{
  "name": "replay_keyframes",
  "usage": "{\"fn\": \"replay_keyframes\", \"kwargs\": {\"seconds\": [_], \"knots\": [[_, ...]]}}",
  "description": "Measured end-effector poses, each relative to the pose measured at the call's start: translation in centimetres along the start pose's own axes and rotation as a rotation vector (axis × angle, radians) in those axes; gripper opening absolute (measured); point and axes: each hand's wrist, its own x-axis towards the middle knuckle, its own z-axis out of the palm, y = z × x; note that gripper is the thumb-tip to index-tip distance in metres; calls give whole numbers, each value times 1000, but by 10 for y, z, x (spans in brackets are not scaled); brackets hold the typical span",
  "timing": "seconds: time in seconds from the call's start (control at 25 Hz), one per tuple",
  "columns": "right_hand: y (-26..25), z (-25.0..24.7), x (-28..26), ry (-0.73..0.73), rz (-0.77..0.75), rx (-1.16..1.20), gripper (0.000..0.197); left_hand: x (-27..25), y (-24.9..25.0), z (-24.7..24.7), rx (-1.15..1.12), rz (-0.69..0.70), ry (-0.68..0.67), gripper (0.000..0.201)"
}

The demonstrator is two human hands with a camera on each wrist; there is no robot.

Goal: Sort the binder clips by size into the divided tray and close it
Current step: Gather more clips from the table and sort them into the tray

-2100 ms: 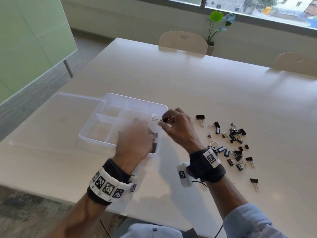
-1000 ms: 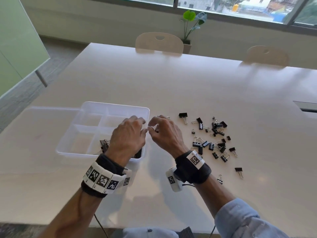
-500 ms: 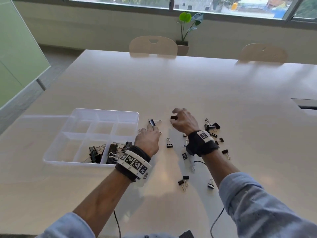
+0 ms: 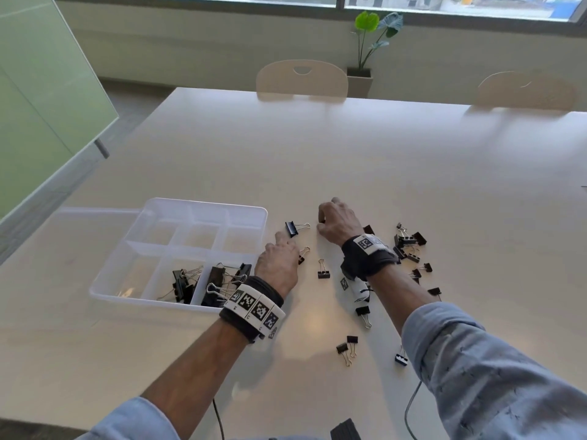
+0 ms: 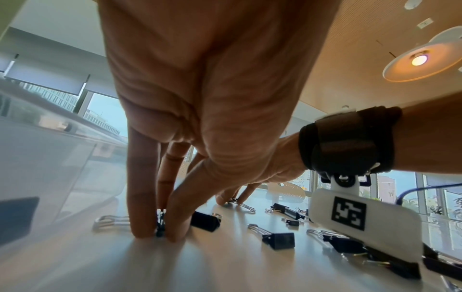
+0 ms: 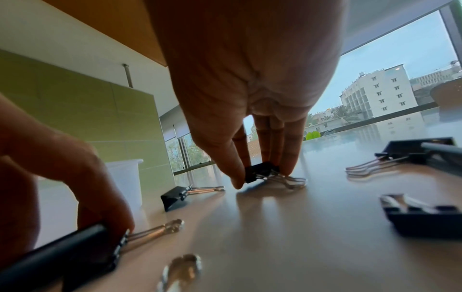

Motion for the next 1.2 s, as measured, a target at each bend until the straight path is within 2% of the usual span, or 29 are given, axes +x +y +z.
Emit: {"fn": "replay_keyframes", "kwargs": {"seconds": [0.16,0.24,0.32,0.56,0.72,0.84,0.96,1.08,1.2], "knots": [[-20,-11,3,-96,-242,99,27,-3,2,-2,-31,-21,19,44],[-31,-14,5,-179,-357,69,36,-5,1,-3,-45,-23,14,47],[-40,-10,7,-221,-411,-18,40,-7,0,-5,-48,-17,8,48],[-50,4,6,-161,-412,-192,30,-25,-6,-22,-67,35,45,42],[-51,10,1,-106,-370,-207,24,-42,-12,-35,-138,59,137,40],[-52,8,-5,-67,-318,-180,28,-58,-24,-45,-151,67,228,34],[-65,0,-19,25,-290,-109,39,-74,-47,-54,-147,40,296,33],[-93,-8,-37,143,-371,-46,43,-88,-76,-60,-190,-20,381,32],[-132,-6,-49,132,-450,98,41,-95,-113,-62,-304,-126,406,35]]}}
